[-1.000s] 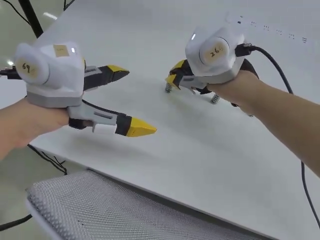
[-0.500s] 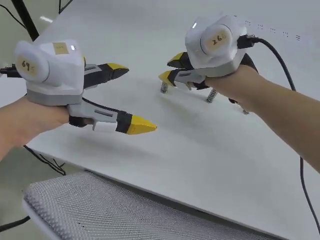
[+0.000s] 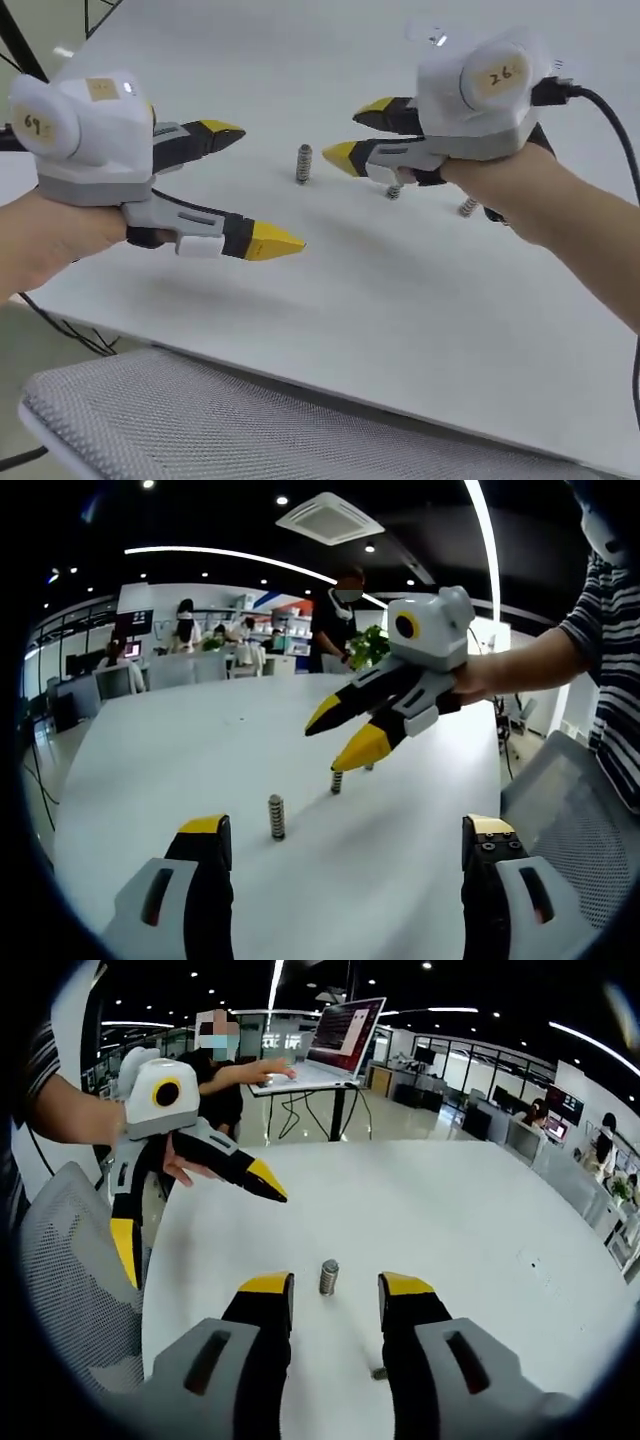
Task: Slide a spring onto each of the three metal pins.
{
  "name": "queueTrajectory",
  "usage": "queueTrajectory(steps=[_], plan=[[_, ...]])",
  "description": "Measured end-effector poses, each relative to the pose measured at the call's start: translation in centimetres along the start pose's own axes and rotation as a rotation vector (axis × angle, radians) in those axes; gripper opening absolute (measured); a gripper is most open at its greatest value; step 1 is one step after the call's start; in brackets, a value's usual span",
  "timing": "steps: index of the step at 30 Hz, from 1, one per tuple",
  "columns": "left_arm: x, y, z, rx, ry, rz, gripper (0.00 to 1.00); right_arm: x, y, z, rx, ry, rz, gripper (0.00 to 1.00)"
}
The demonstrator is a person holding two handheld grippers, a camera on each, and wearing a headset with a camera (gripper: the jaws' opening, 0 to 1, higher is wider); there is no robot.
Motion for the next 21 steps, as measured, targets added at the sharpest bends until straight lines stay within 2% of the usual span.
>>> queueTrajectory(steps=[5, 9, 12, 16, 21], plan=[[0.0, 0.4, -0.1, -0.001, 0.002, 0.005, 0.95, -0.2, -1.1, -1.8, -0.029, -0.01, 0.026, 0.5], [0.1, 0.6, -0.2, 0.003, 0.002, 0.011, 0.95, -0.2, -2.7, -3.5, -0.044, -0.028, 0.059, 0.56], [0.0, 0.7, -0.2, 0.01, 0.0, 0.015, 0.96, -0.3, -3.6, -5.1, -0.068, -0.069, 0.101, 0.6], [0.0, 0.8, -0.1, 0.012, -0.001, 0.017, 0.96, -0.2, -4.0, -6.9, -0.118, -0.115, 0.138, 0.67], [0.1, 0.8, -0.1, 0.012, 0.004, 0.013, 0.96, 0.2, -5.7, -9.1, -0.124, -0.163, 0.144, 0.79]])
Point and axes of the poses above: the centre of the closed fingertips' face, and the gripper's own axes: z roughly forward along the fingers, x roughly to its left, y roughly out of its top, the point moved 3 cm from there along -z, roughly backward along the fingers, and after that the axes turned 2 degrees about -x, right-handed, at the moved point
